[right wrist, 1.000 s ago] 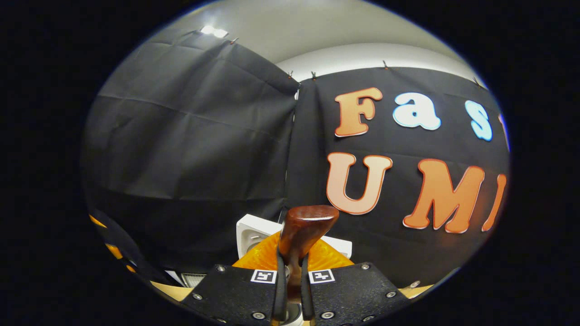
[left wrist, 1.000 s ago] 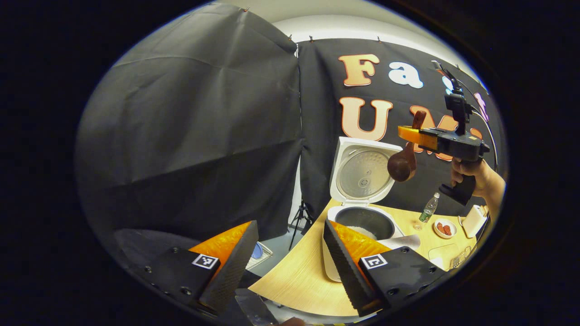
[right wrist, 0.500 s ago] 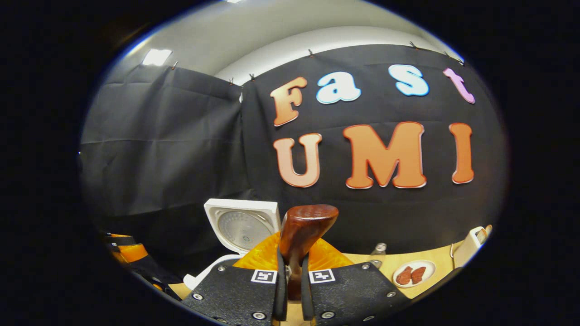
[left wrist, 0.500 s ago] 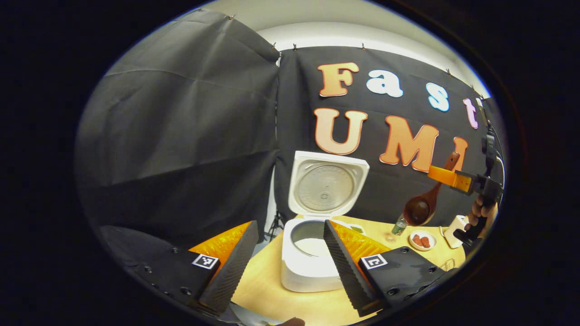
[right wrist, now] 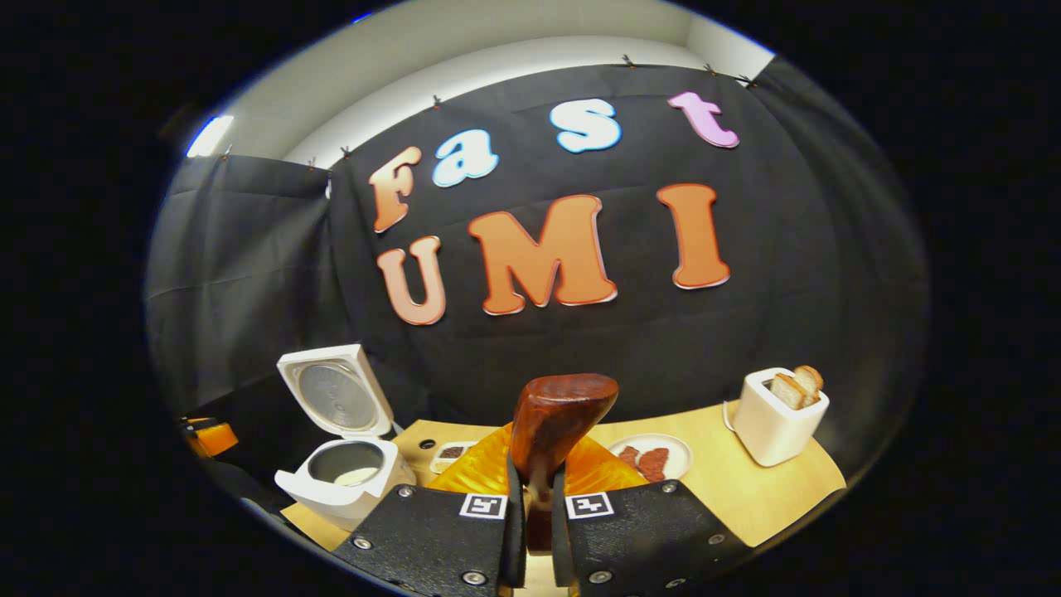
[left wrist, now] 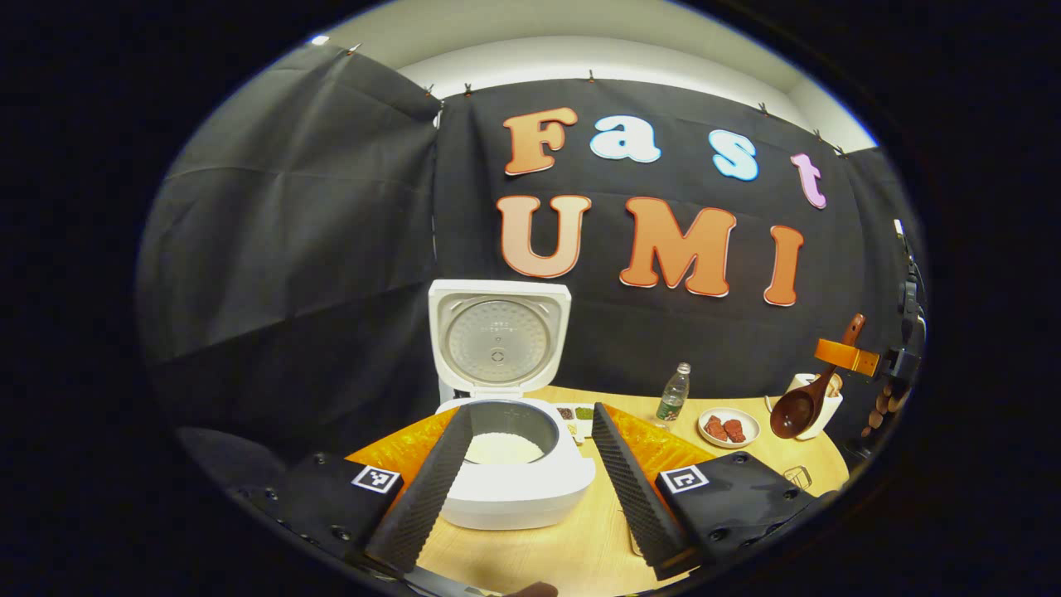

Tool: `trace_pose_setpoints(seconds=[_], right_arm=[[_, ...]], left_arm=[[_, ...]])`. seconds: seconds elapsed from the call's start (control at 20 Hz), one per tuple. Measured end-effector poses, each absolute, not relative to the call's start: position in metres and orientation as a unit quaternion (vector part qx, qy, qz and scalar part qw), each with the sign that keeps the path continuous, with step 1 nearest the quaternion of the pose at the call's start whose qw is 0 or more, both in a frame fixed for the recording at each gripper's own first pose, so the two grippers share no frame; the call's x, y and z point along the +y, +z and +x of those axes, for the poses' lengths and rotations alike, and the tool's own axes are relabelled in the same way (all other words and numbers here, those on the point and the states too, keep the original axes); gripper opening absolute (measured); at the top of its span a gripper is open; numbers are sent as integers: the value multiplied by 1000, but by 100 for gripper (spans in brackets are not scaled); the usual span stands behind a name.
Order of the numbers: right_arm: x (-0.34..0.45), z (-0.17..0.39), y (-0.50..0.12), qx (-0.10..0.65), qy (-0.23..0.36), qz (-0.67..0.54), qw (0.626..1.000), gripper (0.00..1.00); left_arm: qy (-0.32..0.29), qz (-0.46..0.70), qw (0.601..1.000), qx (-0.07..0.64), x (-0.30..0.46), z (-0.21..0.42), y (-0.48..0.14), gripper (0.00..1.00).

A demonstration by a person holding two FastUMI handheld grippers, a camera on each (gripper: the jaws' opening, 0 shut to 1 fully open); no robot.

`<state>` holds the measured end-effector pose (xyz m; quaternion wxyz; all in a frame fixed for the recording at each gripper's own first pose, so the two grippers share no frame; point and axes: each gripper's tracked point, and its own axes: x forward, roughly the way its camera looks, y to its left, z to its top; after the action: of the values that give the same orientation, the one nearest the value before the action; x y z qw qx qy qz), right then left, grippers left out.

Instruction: Close the left gripper, press the button to open the rice cooker; take a wooden spoon from the chopstick holder with the right hand, scoop a spoonful of rice and pour it into the rice cooker, then put the wooden spoon back into the chopstick holder.

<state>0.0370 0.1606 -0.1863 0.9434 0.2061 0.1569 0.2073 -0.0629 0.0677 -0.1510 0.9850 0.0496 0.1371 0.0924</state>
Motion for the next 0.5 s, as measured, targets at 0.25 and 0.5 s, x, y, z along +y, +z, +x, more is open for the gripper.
trace_pose_setpoints(seconds=[0.25,0.5], right_arm=[[104,33,-234,186,167,220,943,12],[75,25,-283,222,146,241,934,12]], left_arm=[[89,46,984,148,40,-57,-154,98],[99,60,984,138,23,-51,-143,98]])
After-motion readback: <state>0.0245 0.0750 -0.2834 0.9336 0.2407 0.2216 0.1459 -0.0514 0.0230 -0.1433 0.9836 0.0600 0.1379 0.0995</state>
